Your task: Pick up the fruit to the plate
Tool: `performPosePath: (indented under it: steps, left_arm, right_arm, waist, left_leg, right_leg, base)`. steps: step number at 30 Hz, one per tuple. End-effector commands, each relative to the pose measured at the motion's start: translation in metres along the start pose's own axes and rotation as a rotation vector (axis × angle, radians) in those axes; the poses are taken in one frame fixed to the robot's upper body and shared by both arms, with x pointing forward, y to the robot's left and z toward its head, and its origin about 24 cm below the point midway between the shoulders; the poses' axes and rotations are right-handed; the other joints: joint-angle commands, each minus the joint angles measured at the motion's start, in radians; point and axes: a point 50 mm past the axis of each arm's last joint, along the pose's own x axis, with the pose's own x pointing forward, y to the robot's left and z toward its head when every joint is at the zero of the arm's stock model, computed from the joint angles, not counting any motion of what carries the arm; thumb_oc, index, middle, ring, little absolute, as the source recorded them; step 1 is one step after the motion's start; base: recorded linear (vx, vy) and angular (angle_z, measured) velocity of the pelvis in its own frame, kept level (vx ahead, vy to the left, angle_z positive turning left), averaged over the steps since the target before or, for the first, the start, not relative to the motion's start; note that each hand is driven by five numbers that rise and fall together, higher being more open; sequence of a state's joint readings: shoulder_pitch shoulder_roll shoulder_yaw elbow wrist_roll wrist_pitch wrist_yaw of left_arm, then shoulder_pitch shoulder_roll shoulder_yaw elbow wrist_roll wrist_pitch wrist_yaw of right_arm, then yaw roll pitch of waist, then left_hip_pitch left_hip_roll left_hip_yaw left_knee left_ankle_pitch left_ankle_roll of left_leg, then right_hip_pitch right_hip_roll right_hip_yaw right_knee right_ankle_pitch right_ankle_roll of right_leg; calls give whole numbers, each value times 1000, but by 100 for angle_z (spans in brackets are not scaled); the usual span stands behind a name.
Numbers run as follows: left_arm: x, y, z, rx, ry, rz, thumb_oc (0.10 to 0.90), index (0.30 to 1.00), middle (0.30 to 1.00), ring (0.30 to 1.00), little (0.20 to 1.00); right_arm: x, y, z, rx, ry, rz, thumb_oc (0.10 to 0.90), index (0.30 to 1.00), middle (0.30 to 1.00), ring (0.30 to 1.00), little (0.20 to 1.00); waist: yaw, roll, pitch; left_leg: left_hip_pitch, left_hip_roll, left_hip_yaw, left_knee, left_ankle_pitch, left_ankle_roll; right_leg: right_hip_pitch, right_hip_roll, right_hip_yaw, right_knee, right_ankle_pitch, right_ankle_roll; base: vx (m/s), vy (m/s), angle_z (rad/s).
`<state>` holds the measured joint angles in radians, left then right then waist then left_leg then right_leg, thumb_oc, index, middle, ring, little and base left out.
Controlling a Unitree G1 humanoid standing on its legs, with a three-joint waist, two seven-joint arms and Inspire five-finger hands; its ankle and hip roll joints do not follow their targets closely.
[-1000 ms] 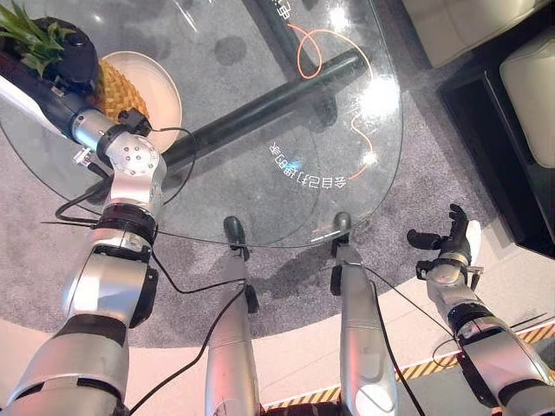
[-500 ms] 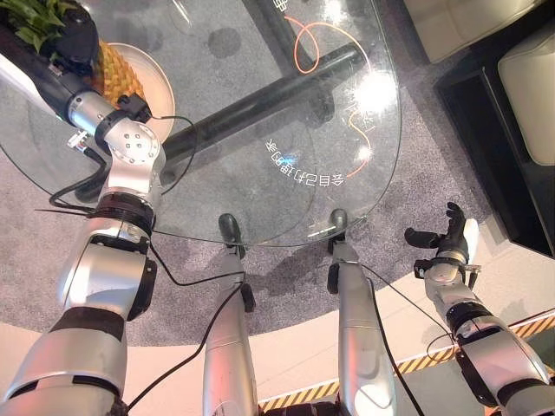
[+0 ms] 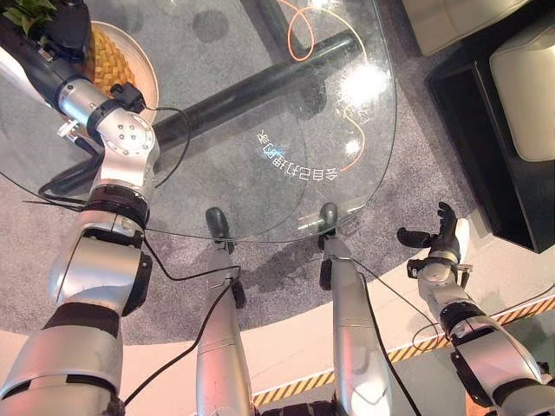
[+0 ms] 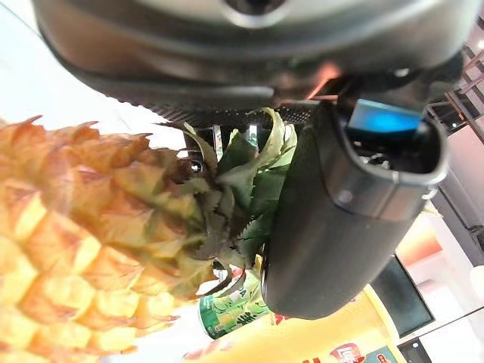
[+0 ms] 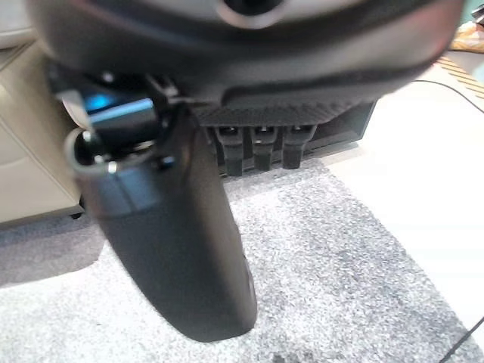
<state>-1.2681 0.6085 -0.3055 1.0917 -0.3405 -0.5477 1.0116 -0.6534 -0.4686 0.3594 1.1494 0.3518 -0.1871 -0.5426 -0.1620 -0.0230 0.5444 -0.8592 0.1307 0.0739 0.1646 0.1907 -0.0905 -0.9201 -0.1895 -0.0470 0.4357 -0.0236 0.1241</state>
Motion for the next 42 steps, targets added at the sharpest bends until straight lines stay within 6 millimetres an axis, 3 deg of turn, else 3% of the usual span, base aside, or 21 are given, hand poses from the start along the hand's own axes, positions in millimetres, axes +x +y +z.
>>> performPosePath:
  steps: [1, 4, 6, 14, 29, 34, 38, 42]
  left_arm:
    - [48, 7, 60, -80, -249, 72, 369, 531, 531, 531, 469]
    - [49, 7, 61, -86, -247, 75, 435, 587, 587, 587, 535]
    - [48, 6, 61, -96, -247, 71, 547, 684, 684, 684, 647]
    - [40, 2, 60, -140, -258, 26, 435, 587, 587, 587, 535]
    - [16, 8, 44, -151, -293, -53, 449, 599, 599, 599, 549]
    - [9, 13, 35, -151, -278, -58, 487, 632, 632, 632, 587]
    - [4, 15, 29, -111, -292, -91, 641, 764, 764, 764, 741]
    - [2, 16, 28, -101, -298, -114, 652, 773, 773, 773, 752]
  right_arm:
    - [-6, -9, -16, -31, -9, -48, 800, 900, 900, 900, 900]
    - [-7, -7, -16, -31, -12, -45, 800, 900, 900, 900, 900]
    - [-7, -6, -16, -31, -16, -46, 800, 900, 900, 900, 900]
    - [-8, -6, -15, -26, -16, -53, 800, 900, 900, 900, 900]
    - [-11, -9, -21, -7, -3, -78, 800, 900, 900, 900, 900]
    - [-10, -10, -22, 1, 4, -91, 800, 900, 900, 900, 900]
    - [-11, -11, -23, 5, 5, -95, 800, 900, 900, 900, 900]
    - [-11, -13, -23, 11, 6, -96, 800, 900, 900, 900, 900]
  waist:
    - [18, -64, -24]
    - [17, -64, -24]
    - [16, -61, -24]
    - [25, -52, -24]
    - [63, -37, -24]
    - [74, -35, -24]
    - [80, -35, -24]
    - [83, -37, -24]
  left_leg:
    - [-10, -22, 18, 234, -232, 19]
    - [-14, -22, 15, 238, -233, 19]
    - [-16, -24, 14, 236, -233, 21]
    - [-15, -34, 8, 227, -230, 22]
    - [-9, -48, -7, 206, -224, 25]
    - [-7, -50, -11, 199, -221, 25]
    - [-7, -49, -12, 195, -218, 24]
    - [-3, -48, -12, 187, -216, 24]
  right_leg:
    - [25, 73, -2, -78, 43, -18]
    - [20, 73, 1, -73, 43, -18]
    - [16, 74, 3, -72, 43, -19]
    - [15, 72, -1, -73, 41, -19]
    - [23, 63, -26, -77, 39, -18]
    - [27, 59, -37, -79, 39, -16]
    - [30, 57, -42, -80, 41, -14]
    - [35, 57, -45, -85, 44, -12]
  base:
    - [0, 0, 0]
    - [0, 0, 0]
    - [0, 0, 0]
    - [0, 0, 0]
    - [0, 0, 0]
    - [-27, -10, 5]
    - [-8, -3, 1]
    - [0, 0, 0]
